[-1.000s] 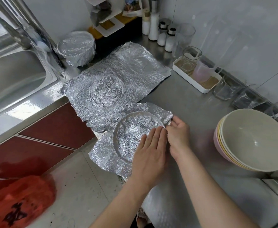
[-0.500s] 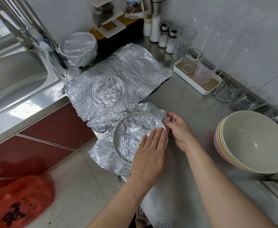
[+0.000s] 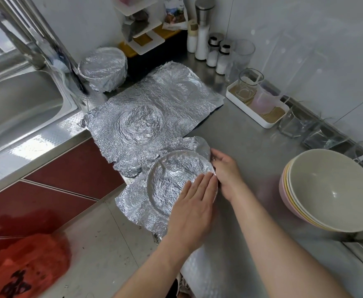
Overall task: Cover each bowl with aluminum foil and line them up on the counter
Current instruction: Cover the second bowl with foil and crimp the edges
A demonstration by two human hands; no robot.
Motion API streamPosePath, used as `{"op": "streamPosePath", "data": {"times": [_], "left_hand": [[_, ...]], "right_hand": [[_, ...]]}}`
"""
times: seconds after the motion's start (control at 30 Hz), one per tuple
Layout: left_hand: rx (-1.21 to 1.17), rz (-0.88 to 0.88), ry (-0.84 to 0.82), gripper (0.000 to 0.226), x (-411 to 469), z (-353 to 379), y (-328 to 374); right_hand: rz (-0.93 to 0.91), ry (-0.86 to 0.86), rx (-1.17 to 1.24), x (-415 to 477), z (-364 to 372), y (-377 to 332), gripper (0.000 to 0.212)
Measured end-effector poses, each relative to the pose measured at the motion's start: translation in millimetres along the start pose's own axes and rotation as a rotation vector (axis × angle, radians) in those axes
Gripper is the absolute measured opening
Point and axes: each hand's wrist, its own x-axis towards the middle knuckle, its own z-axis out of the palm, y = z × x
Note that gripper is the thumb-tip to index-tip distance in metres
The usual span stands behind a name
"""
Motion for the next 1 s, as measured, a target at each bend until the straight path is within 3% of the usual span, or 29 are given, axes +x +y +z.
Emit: {"op": "streamPosePath", "data": {"times": [0.1,0.2,0.3,0.43,0.6,0.73,0.8,0.9,1.0], "left_hand": [[-0.007,0.016,-0.014,0.067,0.9,-1.0,-2.0],[-0.035,0.016,-0.042,0.063,1.3,-1.7,-3.4],[-0.038,0.039,-0.065,0.064,0.2,-2.2,-7.1],[-0.049,0.078,-0.054,0.057,-2.3,-9.2,-12.1],[-0.049,-0.078,0.081,0.049,-11.2,-21.0,-25.0],[-0.039,-0.352,0.177,0.055,-17.4,-16.8,-48.8],[-0.088,-0.310,0.180,0.057,-17.8,-11.6,-60.8],[-0.104,-0.233,0.186,0.054,-14.4,-12.5,-78.8],[-0.129,-0.303,0.157,0.057,-7.0,-26.3,-88.1]], "right_hand": [[-0.048,0.010,-0.032,2.3,-0.4,-1.6,0.039],[-0.154,-0.060,-0.330,-4.4,3.8,-2.0,0.053],[-0.246,-0.119,-0.609,-6.0,9.6,2.1,0.050],[-0.236,-0.153,-0.843,-6.7,8.5,-1.8,0.051],[-0.627,-0.200,-1.192,-12.1,14.1,-8.8,0.050],[-0.590,-0.221,-1.222,-10.5,18.5,-7.2,0.054],[-0.526,-0.154,-1.191,-14.1,17.4,-10.1,0.059],[-0.425,-0.088,-1.070,-20.9,14.2,-10.4,0.048],[-0.374,-0.026,-0.957,-29.3,12.2,-7.2,0.041]]}}
